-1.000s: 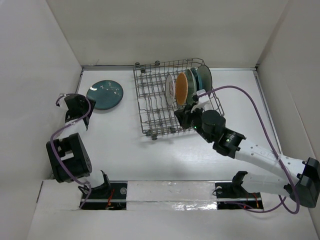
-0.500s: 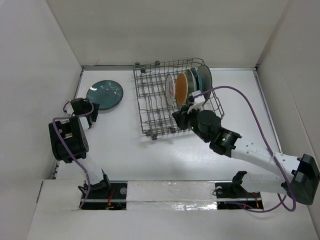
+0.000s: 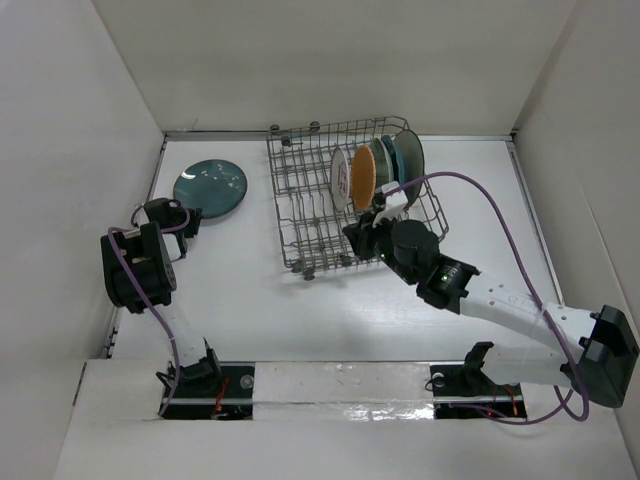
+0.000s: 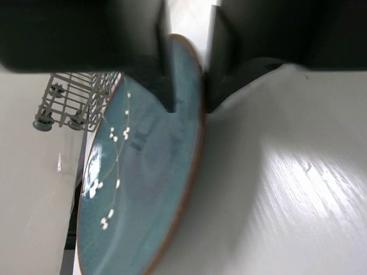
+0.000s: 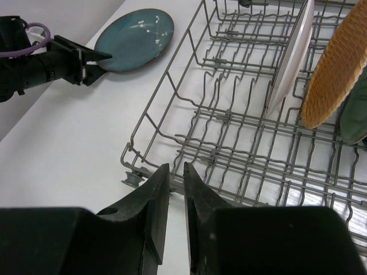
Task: Load the plates into the dish rack
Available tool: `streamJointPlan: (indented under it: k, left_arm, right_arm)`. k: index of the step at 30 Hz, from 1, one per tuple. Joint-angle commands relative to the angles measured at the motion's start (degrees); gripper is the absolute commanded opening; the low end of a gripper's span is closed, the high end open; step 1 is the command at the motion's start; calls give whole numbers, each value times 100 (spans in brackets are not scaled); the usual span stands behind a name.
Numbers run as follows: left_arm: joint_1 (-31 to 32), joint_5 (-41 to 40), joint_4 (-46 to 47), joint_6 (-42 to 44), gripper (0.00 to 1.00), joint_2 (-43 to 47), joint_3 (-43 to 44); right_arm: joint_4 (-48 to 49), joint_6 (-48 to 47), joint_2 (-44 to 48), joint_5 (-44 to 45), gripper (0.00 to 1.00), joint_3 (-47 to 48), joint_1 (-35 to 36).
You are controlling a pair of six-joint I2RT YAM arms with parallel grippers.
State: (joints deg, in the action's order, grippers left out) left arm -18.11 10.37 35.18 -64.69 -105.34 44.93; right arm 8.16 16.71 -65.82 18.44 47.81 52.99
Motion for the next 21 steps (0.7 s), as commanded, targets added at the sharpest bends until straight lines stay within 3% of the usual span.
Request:
streamJointPlan:
  k: [1, 4, 10, 14, 16, 21]
  left_arm:
    - [-26, 149, 708, -211, 18, -65, -19]
    - [-26, 228, 1147, -308, 0, -162, -106]
    - [-26, 97, 2158, -510, 0, -49, -720]
    - [-26, 53, 2844, -537, 0, 556, -1170]
    - [-26, 44, 2977, -423, 0, 882, -1354]
    - [-26, 61, 3021, -440, 0, 1989, -1715]
  right_arm:
    - [317, -1, 122, 20, 22, 27, 9]
    - [300, 8, 184, 11, 22, 9, -43]
    - [300, 8, 228, -16, 22, -18, -96]
    - [317, 25, 289, -85, 25, -35, -96]
    - [361, 34, 254, -191, 29, -35, -96]
    - [406, 69, 35, -437, 53, 26, -149]
